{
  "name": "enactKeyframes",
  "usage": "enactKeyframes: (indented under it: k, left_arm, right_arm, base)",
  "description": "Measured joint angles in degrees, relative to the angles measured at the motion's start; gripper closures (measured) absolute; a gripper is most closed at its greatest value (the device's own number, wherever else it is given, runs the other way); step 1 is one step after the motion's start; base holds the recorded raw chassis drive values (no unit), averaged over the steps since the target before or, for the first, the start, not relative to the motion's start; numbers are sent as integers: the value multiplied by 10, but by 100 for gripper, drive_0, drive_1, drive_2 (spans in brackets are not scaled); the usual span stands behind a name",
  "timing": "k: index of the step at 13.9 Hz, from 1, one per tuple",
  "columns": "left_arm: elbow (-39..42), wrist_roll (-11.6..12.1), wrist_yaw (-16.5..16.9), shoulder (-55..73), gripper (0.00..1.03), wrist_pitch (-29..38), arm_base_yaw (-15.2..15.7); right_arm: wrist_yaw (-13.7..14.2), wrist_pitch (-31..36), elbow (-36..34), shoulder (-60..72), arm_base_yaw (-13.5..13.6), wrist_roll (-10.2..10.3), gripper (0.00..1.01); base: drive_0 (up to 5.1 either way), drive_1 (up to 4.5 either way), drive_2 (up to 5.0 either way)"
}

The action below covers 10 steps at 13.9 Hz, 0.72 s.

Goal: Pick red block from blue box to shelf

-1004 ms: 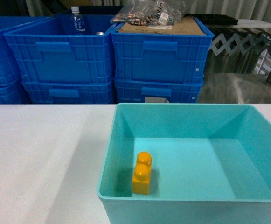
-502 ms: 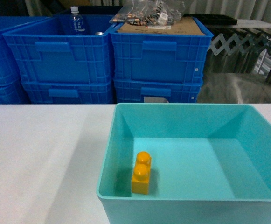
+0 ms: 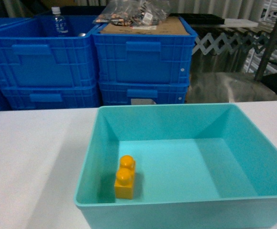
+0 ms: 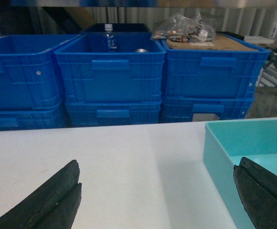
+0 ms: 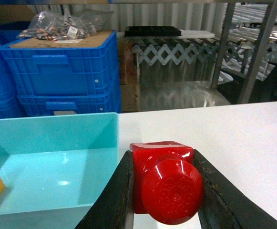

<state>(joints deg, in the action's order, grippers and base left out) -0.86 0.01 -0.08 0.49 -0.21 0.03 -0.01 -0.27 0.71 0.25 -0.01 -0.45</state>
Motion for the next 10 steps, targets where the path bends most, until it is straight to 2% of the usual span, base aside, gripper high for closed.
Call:
enactKeyframes:
  k: [10]
  left_arm:
    - [0, 0, 0, 0, 5, 0, 0]
  right_arm:
    - [0, 0, 0, 0, 0, 0, 74]
  base:
    - [-154, -154, -154]
